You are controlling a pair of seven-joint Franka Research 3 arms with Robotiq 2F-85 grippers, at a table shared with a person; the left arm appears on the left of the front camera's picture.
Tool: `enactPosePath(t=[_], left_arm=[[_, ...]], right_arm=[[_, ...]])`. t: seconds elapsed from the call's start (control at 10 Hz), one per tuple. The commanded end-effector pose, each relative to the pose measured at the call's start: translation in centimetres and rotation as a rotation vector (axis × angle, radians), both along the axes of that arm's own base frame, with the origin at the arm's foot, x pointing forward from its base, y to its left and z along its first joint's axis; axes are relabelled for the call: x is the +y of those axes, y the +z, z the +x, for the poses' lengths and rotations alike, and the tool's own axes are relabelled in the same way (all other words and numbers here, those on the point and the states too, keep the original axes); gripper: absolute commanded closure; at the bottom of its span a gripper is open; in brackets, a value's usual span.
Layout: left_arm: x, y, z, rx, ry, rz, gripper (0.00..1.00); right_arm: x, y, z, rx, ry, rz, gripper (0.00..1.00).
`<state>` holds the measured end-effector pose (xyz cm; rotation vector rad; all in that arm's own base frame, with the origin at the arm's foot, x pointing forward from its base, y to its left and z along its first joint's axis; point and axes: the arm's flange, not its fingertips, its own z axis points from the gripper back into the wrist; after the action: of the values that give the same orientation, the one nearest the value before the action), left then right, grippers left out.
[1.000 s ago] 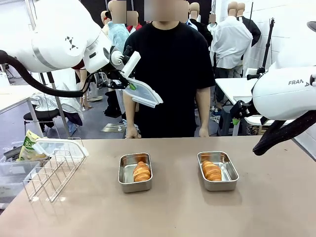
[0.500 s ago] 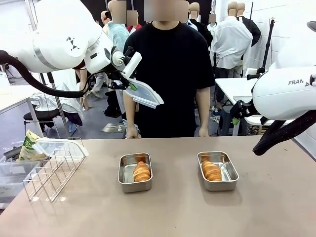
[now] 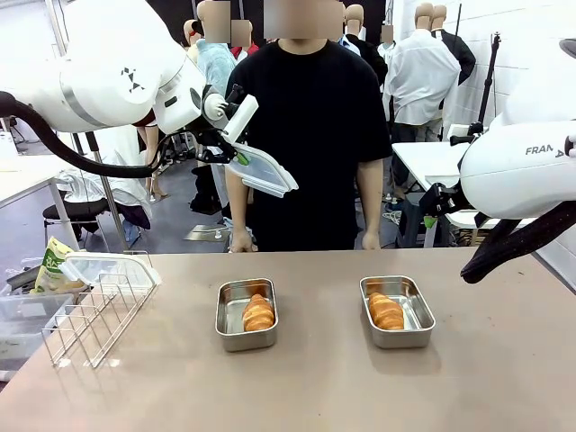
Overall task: Place the bread in airtight containers.
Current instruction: Pick up one Airtight Container lid and hand it to the human, then release when the human grabs the Airtight Container lid.
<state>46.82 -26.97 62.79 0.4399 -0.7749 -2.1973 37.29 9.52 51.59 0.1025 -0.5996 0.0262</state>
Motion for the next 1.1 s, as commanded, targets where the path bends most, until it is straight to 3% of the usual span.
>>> enactPosePath(t=[0.0,1.0], left_arm=[[0.23,0.25,-0.02,0.000,-0.001,-0.006,1.00],[0.23,0.25,-0.02,0.000,-0.001,-0.006,1.00]], right_arm=[[0.03,-0.03,0.05,-0.002,-0.001,0.002,0.00],[0.03,-0.03,0.05,-0.002,-0.001,0.002,0.00]])
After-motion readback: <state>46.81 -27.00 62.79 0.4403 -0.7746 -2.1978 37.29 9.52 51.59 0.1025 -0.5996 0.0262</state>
